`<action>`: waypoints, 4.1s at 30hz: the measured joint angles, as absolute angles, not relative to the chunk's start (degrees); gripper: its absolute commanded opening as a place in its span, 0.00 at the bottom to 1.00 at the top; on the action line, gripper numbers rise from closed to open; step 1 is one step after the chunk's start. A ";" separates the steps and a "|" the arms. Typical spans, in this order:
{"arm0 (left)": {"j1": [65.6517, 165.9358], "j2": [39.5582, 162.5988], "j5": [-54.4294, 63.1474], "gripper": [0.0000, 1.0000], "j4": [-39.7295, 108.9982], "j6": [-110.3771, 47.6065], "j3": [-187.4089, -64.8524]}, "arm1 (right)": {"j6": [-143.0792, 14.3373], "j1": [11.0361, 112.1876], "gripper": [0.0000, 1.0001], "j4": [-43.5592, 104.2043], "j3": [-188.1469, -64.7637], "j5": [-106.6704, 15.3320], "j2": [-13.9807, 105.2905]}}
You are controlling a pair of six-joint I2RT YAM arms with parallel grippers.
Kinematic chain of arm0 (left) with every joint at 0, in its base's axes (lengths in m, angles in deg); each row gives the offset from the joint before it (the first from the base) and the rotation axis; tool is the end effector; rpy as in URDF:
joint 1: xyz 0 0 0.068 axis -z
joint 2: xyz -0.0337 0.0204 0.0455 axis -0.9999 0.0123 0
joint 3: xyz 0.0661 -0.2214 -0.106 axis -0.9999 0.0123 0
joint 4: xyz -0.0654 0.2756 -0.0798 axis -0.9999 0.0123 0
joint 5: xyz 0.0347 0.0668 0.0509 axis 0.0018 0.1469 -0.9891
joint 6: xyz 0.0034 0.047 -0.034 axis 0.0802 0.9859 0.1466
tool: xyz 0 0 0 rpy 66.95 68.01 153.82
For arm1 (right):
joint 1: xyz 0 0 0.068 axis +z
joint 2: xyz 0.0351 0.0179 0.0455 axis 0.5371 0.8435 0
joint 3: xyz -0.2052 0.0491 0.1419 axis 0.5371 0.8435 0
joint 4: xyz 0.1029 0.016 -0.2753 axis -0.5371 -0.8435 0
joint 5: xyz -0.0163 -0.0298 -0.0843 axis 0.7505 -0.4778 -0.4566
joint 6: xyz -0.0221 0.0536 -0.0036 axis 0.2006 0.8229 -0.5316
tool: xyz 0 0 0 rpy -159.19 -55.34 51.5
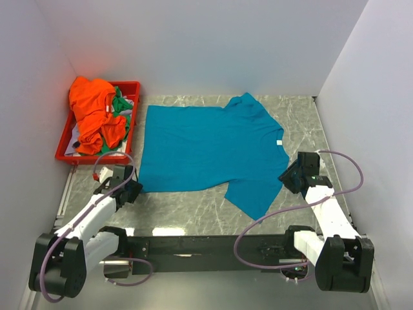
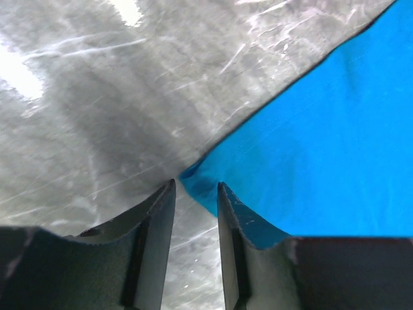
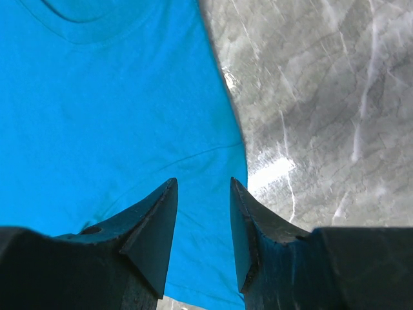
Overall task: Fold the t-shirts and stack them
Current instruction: Flatten the tshirt out, then fold the tshirt
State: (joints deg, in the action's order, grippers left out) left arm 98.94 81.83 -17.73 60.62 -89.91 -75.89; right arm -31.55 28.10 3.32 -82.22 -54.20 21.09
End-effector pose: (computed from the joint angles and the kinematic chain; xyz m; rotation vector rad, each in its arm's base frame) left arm 0.2078 -0.0252 0.1118 -1.3628 2.1629 -0.2302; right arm 0.2330 -0.0185 0.1613 0.9454 2.3214 0.2374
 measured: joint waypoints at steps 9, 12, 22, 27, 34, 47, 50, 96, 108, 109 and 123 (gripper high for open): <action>99.62 87.63 -17.75 0.14 53.93 -91.00 -76.70 | -30.17 28.08 0.45 2.65 -81.54 -54.48 22.11; 99.67 88.30 -17.81 0.01 53.27 -90.79 -76.83 | -29.87 28.08 0.45 2.36 -80.49 -54.39 22.42; 99.84 89.40 -17.92 0.01 53.29 -88.58 -77.88 | -28.60 28.08 0.45 3.65 -78.59 -53.98 27.51; 99.84 89.61 -17.97 0.01 53.38 -87.73 -78.10 | -28.01 28.04 0.44 6.21 -79.25 -54.17 30.96; 99.84 89.70 -18.38 0.01 54.02 -86.39 -78.52 | -27.70 28.04 0.43 8.59 -80.03 -53.67 32.73; 99.84 89.70 -19.06 0.01 55.48 -85.39 -79.06 | -23.96 33.52 0.45 -1.73 -75.95 -49.36 13.37; 99.84 89.70 -19.28 0.01 55.48 -85.39 -79.06 | -20.73 40.45 0.45 -4.30 -74.57 -49.61 11.38; 99.88 89.99 -20.85 0.01 56.84 -83.90 -80.24 | -10.26 62.99 0.00 -13.79 -78.92 -59.66 15.47; 100.04 82.07 -22.40 0.01 61.49 -83.66 -80.48 | -8.20 62.99 0.00 -26.38 -79.25 -60.77 -3.81; 100.06 81.42 -22.47 0.01 62.15 -83.66 -80.48 | -8.12 62.99 0.00 -27.56 -79.62 -60.75 -4.44; 100.17 83.89 -23.04 0.01 64.90 -79.88 -87.70 | -13.17 62.99 0.00 -28.30 -91.90 -64.32 2.88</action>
